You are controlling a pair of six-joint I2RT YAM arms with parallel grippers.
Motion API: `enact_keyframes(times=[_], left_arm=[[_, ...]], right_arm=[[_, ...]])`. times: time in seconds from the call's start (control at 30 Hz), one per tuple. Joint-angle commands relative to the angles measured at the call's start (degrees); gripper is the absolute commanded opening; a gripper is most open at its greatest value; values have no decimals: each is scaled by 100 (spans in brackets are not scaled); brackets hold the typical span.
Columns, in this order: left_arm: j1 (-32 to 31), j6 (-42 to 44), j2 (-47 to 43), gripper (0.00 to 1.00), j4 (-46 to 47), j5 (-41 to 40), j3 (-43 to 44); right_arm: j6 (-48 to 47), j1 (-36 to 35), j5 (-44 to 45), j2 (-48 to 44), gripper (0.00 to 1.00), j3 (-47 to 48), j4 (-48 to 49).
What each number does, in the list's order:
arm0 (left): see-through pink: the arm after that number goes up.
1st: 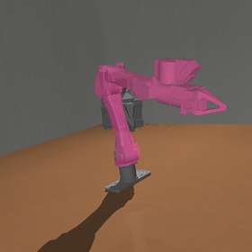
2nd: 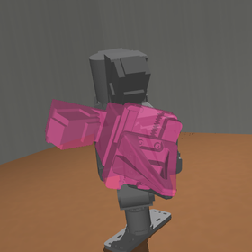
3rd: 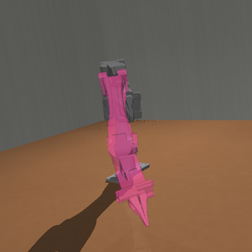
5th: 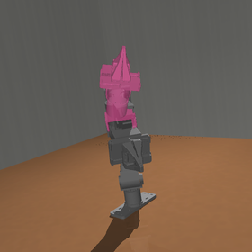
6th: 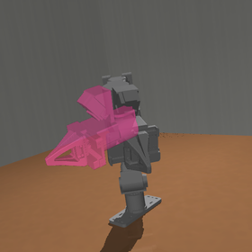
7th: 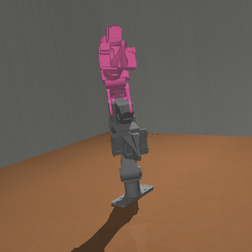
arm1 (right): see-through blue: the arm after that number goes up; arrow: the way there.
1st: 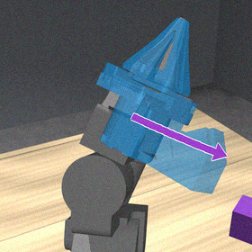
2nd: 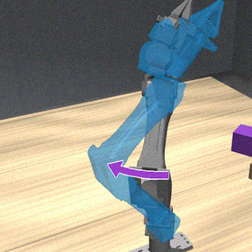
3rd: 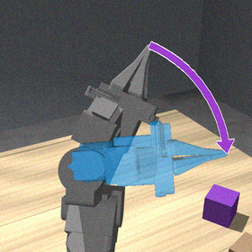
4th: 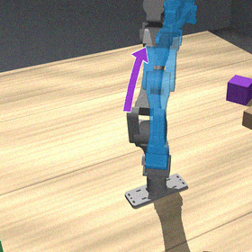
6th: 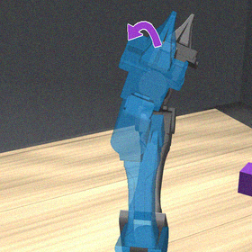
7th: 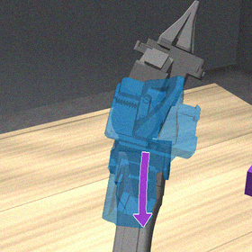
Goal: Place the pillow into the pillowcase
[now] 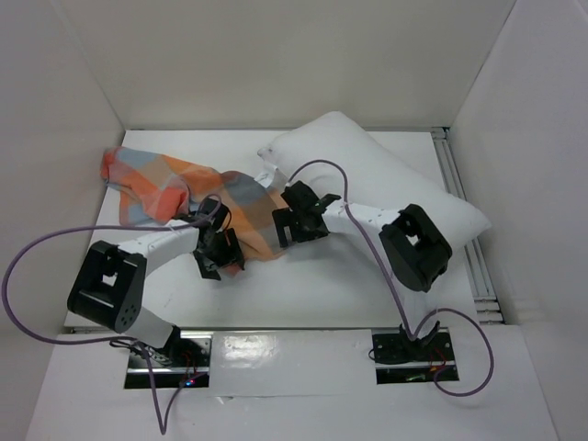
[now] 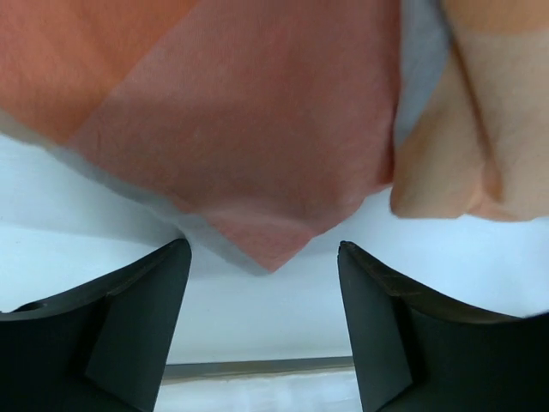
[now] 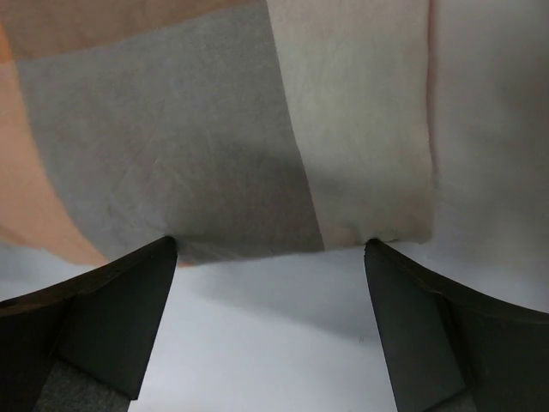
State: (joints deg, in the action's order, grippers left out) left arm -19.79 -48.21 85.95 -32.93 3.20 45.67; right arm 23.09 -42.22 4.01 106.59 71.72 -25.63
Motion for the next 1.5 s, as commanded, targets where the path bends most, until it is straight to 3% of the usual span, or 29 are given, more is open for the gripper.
enact_keyframes(times=[0.0, 0.1, 0.13, 0.17, 0.23, 0.27, 0.3, 0.33, 0.47, 0.63, 0.9, 1.03, 1.13, 1.27, 1.47], left_arm=[[37, -189, 422, 82, 857, -319, -147], [89, -189, 483, 73, 1051, -443, -146], [89, -94, 580, 58, 1052, -443, -146], [150, -93, 641, 46, 1052, -443, -68], [151, -93, 694, 9, 894, -443, 21], [203, -93, 599, 0, 685, -513, 21], [204, -40, 494, 0, 517, -705, 169], [204, 39, 179, 0, 341, -846, 222], [204, 416, -762, 0, -923, -1348, 1091], [204, 970, -2107, 0, -1864, -1419, 3339], [204, 1498, -2329, 0, -2420, -989, 7152], [256, 1648, -2312, 0, -2473, -812, 8445], [256, 1771, -2311, 0, -2403, -812, 9071], [204, 1946, -2311, 0, -2140, -1207, 9276], [-260, 2368, -2189, 0, -1735, -2594, 9223]], right_arm=[[-24, 100, -111, 406, 97, 201, 576], [-24, 100, -58, 608, 83, 202, 787], [-24, 100, -58, 713, 77, 202, 787], [54, 100, 20, 714, 57, 202, 787], [125, 100, 135, 785, 33, 202, 787], [125, 100, 135, 707, 21, 202, 787], [125, 100, 135, 627, 3, 202, 787], [125, 100, 326, 522, 0, 202, 787], [73, -67, 705, -189, 0, 526, 322], [-330, -234, 1382, -1490, 0, 1727, -520], [-1043, -796, 2454, -2747, 0, 3961, -1374], [-1359, -1069, 2640, -3125, 0, 4876, -1192], [-1562, -1069, 2578, -3337, 0, 5193, -892], [-1834, -1069, 2745, -3399, 0, 5439, -549], [-2510, -1069, 3149, -2732, 0, 5440, 66]])
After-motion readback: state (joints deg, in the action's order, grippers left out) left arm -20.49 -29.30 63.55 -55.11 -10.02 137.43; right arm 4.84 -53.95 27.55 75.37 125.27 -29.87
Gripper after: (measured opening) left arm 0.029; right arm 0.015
